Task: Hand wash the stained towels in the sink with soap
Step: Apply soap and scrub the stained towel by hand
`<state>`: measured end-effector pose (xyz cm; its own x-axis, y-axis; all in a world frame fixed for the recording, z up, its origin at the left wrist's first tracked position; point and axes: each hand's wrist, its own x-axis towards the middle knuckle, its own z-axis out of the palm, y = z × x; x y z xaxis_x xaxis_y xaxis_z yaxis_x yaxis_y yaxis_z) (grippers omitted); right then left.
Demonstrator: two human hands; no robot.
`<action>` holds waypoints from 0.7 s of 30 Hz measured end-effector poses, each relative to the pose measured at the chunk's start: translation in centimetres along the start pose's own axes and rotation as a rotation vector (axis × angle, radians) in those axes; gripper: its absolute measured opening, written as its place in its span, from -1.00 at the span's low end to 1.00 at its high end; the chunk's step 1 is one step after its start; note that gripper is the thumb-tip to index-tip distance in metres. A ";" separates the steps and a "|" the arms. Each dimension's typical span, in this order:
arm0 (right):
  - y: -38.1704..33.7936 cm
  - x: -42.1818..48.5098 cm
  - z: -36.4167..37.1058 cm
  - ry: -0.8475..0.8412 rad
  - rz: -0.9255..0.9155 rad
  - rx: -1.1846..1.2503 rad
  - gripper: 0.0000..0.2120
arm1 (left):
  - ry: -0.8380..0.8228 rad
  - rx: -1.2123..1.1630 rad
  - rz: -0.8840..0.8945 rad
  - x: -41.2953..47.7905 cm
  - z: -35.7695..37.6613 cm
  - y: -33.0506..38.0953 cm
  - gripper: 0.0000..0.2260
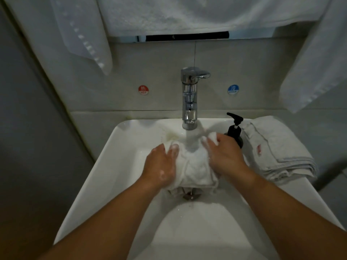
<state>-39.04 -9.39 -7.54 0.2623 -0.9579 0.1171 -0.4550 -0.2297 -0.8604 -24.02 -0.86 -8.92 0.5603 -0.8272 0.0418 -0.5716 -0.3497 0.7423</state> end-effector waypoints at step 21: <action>-1.0 -4.4 3.1 0.000 -0.217 -0.075 -0.65 | 0.058 -0.236 0.097 -2.1 1.5 1.3 -0.62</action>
<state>-37.16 -4.45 -8.75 0.3607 -0.8846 0.2955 -0.4497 -0.4426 -0.7758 -26.83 -0.25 -9.07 0.5470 -0.8228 0.1542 -0.4726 -0.1515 0.8682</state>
